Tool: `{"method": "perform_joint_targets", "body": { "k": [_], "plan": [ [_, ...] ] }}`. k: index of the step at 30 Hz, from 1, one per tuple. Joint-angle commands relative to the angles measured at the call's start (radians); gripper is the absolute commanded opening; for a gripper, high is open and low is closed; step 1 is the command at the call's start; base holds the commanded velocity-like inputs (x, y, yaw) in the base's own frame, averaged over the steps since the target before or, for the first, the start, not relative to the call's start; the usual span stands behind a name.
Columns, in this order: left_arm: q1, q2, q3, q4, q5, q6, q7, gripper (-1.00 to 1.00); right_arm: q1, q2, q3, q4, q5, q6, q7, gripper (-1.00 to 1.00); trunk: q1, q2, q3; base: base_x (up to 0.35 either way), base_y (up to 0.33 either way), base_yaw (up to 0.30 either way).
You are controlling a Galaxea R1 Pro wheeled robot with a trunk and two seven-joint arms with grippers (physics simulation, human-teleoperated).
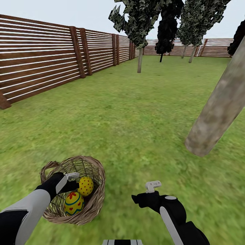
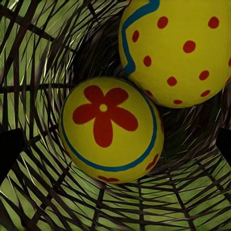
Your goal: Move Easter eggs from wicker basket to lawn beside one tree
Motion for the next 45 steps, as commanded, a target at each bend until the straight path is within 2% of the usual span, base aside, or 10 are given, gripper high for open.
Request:
{"method": "perform_joint_targets", "body": {
  "k": [1,13,23,36,42,45],
  "plan": [
    [0.000,0.000,-0.001,-0.002,0.011,0.005,0.007,1.00,-0.001,0.000,0.000,-0.001,-0.007,0.004,-0.007,1.00,0.000,0.000,-0.001,0.001,0.001,0.000],
    [0.000,-0.001,-0.002,-0.002,0.011,0.003,0.007,1.00,0.000,0.000,-0.001,-0.001,-0.007,0.004,-0.007,1.00,0.000,0.000,-0.001,0.000,0.000,0.000],
    [0.000,0.000,-0.001,-0.002,0.011,0.001,0.007,1.00,0.000,0.000,-0.001,-0.001,-0.007,0.004,-0.007,1.00,0.004,-0.003,-0.039,0.000,0.000,0.000],
    [0.000,0.000,-0.002,-0.003,0.011,-0.001,0.007,1.00,-0.001,0.000,-0.003,-0.001,-0.007,0.004,-0.006,1.00,0.004,-0.003,-0.039,0.000,0.000,0.000],
    [0.000,-0.001,-0.004,-0.002,0.010,-0.032,0.007,1.00,0.000,0.000,-0.003,-0.001,-0.007,0.004,-0.006,1.00,0.007,-0.004,-0.063,0.000,0.000,0.000],
    [0.000,-0.001,-0.004,-0.003,0.009,-0.039,0.007,1.00,-0.001,0.000,-0.003,-0.001,-0.007,0.004,-0.006,1.00,0.007,-0.004,-0.063,0.000,0.000,0.000]
  ]
}}
